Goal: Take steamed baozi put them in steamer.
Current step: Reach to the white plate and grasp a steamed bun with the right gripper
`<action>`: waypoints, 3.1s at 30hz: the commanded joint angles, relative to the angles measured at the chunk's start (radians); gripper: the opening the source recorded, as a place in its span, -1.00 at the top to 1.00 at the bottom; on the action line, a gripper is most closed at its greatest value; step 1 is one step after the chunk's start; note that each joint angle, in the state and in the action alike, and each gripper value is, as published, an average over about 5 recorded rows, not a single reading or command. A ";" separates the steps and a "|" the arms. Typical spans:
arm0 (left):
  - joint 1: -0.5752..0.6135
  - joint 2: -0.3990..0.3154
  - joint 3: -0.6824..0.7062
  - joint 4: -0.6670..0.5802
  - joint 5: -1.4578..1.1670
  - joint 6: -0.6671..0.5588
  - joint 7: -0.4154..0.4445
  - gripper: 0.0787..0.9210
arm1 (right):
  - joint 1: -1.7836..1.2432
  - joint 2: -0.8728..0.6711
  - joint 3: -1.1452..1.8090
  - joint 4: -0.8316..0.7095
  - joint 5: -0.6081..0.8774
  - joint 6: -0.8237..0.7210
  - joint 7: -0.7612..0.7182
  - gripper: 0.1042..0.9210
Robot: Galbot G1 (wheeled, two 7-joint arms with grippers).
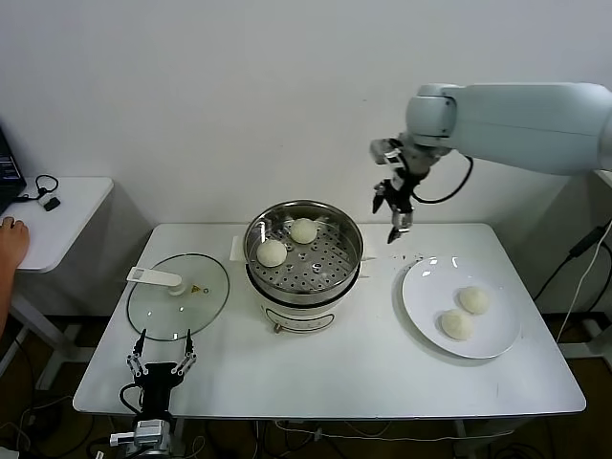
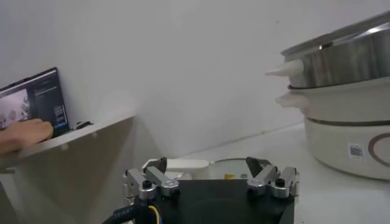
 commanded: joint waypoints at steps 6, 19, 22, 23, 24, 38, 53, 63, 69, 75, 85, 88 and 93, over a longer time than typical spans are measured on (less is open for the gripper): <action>0.004 -0.049 0.000 -0.001 0.013 0.001 -0.005 -0.77 | -0.110 -0.304 0.015 0.066 -0.207 0.047 0.012 -0.76; 0.012 -0.049 -0.008 0.001 0.021 -0.001 -0.008 -0.77 | -0.364 -0.439 0.178 0.031 -0.343 0.051 0.037 -0.76; 0.014 -0.049 -0.008 0.002 0.023 -0.003 -0.008 -0.77 | -0.407 -0.448 0.206 0.029 -0.359 0.050 0.043 -0.76; 0.015 -0.049 -0.009 0.003 0.024 -0.003 -0.009 -0.77 | -0.418 -0.450 0.214 0.030 -0.363 0.049 0.046 -0.76; 0.016 -0.049 -0.009 0.004 0.024 -0.004 -0.009 -0.77 | -0.430 -0.453 0.223 0.030 -0.368 0.049 0.047 -0.76; 0.016 -0.049 -0.006 0.009 0.024 -0.007 -0.012 -0.77 | -0.566 -0.441 0.348 -0.026 -0.426 0.042 0.068 -0.76; 0.011 -0.049 -0.009 0.019 0.024 -0.012 -0.013 -0.77 | -0.630 -0.397 0.410 -0.100 -0.430 0.060 0.076 -0.76; 0.008 -0.049 -0.011 0.027 0.022 -0.015 -0.014 -0.77 | -0.662 -0.389 0.427 -0.113 -0.436 0.069 0.075 -0.76; 0.005 -0.049 -0.011 0.030 0.022 -0.015 -0.015 -0.77 | -0.677 -0.383 0.438 -0.127 -0.437 0.076 0.076 -0.76; 0.003 -0.049 -0.012 0.034 0.022 -0.016 -0.015 -0.77 | -0.681 -0.379 0.438 -0.132 -0.439 0.083 0.073 -0.76; -0.001 -0.049 -0.013 0.031 0.020 -0.016 -0.015 -0.77 | -0.669 -0.373 0.435 -0.140 -0.439 0.087 0.067 -0.69; -0.001 -0.049 -0.013 0.030 0.020 -0.016 -0.015 -0.77 | -0.664 -0.372 0.431 -0.141 -0.441 0.088 0.066 -0.58; 0.000 -0.049 -0.013 0.029 0.019 -0.016 -0.015 -0.77 | -0.659 -0.373 0.427 -0.138 -0.448 0.090 0.065 -0.46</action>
